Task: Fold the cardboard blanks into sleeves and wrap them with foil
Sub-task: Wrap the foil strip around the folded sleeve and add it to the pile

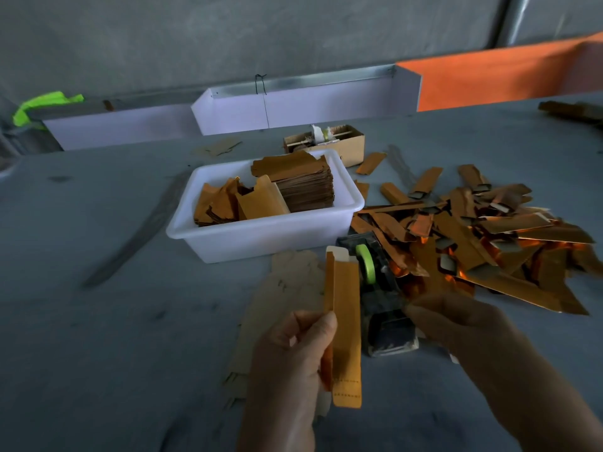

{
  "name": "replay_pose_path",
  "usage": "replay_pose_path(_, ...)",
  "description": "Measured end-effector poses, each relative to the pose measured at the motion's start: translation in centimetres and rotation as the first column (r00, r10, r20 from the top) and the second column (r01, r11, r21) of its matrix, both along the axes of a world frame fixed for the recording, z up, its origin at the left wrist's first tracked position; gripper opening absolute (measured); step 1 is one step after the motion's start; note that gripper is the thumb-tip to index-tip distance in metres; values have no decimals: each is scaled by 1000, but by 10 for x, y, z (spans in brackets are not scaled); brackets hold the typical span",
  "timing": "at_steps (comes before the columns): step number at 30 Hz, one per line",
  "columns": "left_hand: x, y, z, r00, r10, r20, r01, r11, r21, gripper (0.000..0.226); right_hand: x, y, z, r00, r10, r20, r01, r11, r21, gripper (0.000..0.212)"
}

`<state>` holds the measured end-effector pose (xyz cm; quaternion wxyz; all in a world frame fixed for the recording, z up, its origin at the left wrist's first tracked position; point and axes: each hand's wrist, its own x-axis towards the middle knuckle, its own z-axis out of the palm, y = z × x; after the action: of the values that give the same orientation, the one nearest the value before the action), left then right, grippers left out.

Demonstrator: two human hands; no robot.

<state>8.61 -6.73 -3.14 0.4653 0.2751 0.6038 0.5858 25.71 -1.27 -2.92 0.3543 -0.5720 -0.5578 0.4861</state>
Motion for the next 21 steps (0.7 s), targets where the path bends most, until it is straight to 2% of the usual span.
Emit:
replay_pose_path(5, 14, 3, -3, 999, -37, 17, 37, 999, -20, 28, -12, 3, -5, 998, -3, 68, -4, 995, 100, 13)
replay_pose_path(10, 30, 6, -8, 988, 31, 152, -25, 999, -37, 19, -20, 8, -8, 979, 37, 199, -65, 988, 139, 10)
replay_pose_path(17, 37, 10, -14, 975, 64, 213, -57, 998, -37, 17, -20, 13, -11, 981, 39, 191, -61, 992, 111, 8)
replay_pose_path(21, 37, 10, -16, 989, 38, 143, -37, 999, -7, 21, -23, 14, -13, 992, 15, 122, -27, 995, 100, 8)
